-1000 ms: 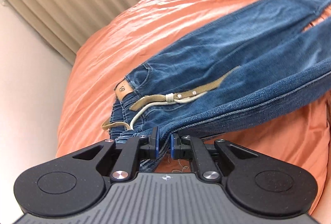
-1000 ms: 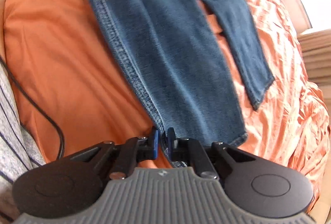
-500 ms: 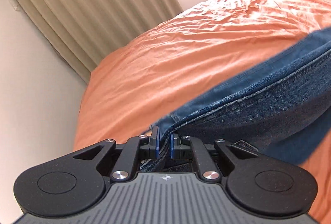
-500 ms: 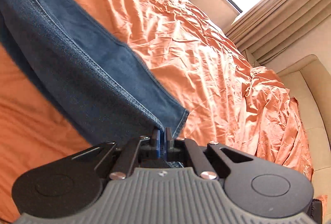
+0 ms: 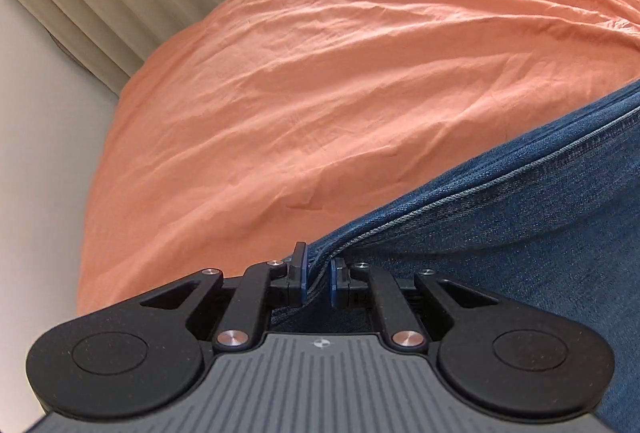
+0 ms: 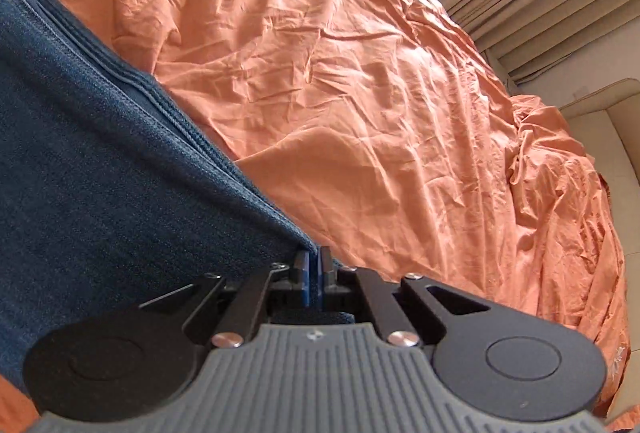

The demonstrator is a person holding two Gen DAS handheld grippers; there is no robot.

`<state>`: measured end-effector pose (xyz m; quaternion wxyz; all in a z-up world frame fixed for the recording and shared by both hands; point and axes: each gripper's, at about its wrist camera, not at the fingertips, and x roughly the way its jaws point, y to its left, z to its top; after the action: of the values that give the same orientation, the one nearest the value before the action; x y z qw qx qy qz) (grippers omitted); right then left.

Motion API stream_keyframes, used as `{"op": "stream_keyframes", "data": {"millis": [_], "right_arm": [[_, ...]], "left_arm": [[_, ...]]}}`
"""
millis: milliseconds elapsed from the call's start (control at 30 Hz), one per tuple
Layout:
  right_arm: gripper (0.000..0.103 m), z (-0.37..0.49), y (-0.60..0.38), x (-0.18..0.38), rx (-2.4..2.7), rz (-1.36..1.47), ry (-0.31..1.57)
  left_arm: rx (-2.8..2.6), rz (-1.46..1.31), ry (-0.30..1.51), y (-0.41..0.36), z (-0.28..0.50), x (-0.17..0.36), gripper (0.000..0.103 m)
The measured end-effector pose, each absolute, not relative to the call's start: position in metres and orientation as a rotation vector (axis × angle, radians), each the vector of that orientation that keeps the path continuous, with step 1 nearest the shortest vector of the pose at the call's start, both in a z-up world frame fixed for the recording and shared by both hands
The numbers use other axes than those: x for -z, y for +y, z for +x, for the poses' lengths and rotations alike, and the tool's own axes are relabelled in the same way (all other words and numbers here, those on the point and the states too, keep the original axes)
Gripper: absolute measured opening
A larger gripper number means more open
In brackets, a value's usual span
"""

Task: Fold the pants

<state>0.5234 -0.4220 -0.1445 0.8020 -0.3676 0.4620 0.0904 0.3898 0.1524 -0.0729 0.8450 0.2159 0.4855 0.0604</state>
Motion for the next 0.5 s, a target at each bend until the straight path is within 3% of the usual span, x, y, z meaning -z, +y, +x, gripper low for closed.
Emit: {"op": "stream_keyframes", "data": {"millis": [233,433,500], "right_arm": [[0.000,0.529,-0.418,0.180,-0.200,-0.823,1.018],[0.000,0.507,-0.431,0.132,-0.172,-0.776,0.895],[0.000,0.514,-0.432,0.129,-0.170,-0.761,0.884]], "left_arm": [[-0.140,0.441,1.074,0.157,0.405,0.113,0.011],[-0.156,0.445,0.836,0.153,0.356,0.072,0.011],[-0.159,0.430,0.834,0.156,0.359,0.065,0.011]]}}
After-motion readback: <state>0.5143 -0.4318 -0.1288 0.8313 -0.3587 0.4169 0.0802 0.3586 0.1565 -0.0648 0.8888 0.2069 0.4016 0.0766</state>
